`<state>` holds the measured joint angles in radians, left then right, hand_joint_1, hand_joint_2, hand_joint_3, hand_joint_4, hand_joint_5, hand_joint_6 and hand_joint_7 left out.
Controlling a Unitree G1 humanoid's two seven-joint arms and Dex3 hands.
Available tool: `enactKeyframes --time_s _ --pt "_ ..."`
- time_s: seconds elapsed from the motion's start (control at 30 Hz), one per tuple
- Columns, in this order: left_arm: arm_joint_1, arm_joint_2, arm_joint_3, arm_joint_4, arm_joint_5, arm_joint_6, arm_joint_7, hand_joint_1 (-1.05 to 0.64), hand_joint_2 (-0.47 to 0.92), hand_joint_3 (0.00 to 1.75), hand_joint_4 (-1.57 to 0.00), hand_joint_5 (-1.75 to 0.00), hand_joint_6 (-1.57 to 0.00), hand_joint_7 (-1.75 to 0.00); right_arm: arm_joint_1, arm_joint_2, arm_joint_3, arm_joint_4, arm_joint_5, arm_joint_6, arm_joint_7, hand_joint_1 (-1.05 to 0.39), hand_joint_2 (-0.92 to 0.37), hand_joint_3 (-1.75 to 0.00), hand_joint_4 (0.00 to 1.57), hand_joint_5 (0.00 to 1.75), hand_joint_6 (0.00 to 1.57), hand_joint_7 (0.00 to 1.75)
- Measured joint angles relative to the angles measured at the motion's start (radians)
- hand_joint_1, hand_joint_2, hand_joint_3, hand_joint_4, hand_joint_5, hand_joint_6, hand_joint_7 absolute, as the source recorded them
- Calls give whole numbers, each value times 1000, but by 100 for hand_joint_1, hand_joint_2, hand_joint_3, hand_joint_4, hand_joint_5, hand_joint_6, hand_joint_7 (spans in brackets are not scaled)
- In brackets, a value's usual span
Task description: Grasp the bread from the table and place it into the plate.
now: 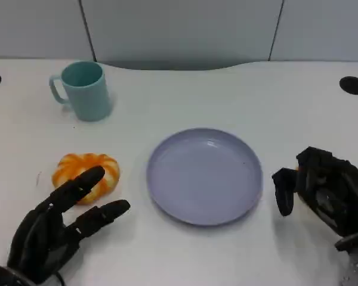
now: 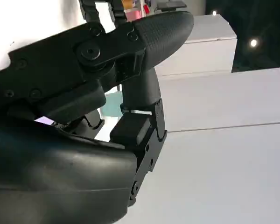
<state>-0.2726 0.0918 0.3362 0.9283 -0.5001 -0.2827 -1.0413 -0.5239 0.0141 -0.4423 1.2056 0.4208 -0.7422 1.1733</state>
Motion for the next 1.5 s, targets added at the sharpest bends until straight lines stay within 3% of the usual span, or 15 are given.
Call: enactKeyframes --time_s 0.23,0.37,0.53,0.6,0.73,0.83,0.93,1.07,1.17,1.33,1.5 --pt "3 -15 6 -25 -2 -29 8 -94 92 54 -63 -35 -49 0 -1 0 -13 3 15 28 29 -54 -92 -8 93 175 84 154" --pt "31 -49 -1 -191 7 -69 90 -88 92 46 -62 -36 -48 -1 -8 -2 -20 34 26 66 63 -50 -92 -4 91 175 88 142" --pt "74 -32 -48 -395 201 -274 273 -81 92 18 -43 -40 -42 0 -8 -7 -17 40 18 77 34 -50 -92 -7 91 174 91 134" --pt "68 -11 -67 -421 303 -372 355 -81 92 14 -34 -37 -38 0 -8 -7 -12 40 9 54 19 -51 -92 -8 93 175 88 147" --pt "2 46 -96 -392 517 -516 547 -86 92 17 -20 -33 -32 0 -8 -5 -13 40 4 45 14 -49 -91 -5 93 175 86 151" --pt "-60 112 -129 -315 706 -562 729 -95 92 25 -5 -21 -18 0 -8 -5 -9 39 0 61 5 -51 -92 -7 91 175 87 139" --pt "-119 182 -202 -217 910 -549 931 -103 92 28 0 -2 -7 -1 -8 -10 -6 32 -4 58 7 -53 -92 -7 92 175 90 138" --pt "-224 259 -350 -40 1133 -427 1171 -105 92 21 0 0 -4 -1 -9 -3 -23 29 19 58 34 -50 -92 -8 92 175 87 148" --pt "-302 277 -443 100 1199 -359 1286 -105 92 15 0 0 -3 0 -11 0 -28 37 21 51 52 -48 -92 -7 93 175 85 153" --pt "-390 261 -539 291 1207 -256 1320 -105 92 11 0 0 -2 0 -12 3 -40 38 32 60 76 -52 -92 -10 92 175 86 148" --pt "-406 234 -571 365 1162 -196 1264 -104 92 5 0 0 -4 -1 -12 5 -49 35 40 61 101 -53 -92 -8 95 175 87 153"
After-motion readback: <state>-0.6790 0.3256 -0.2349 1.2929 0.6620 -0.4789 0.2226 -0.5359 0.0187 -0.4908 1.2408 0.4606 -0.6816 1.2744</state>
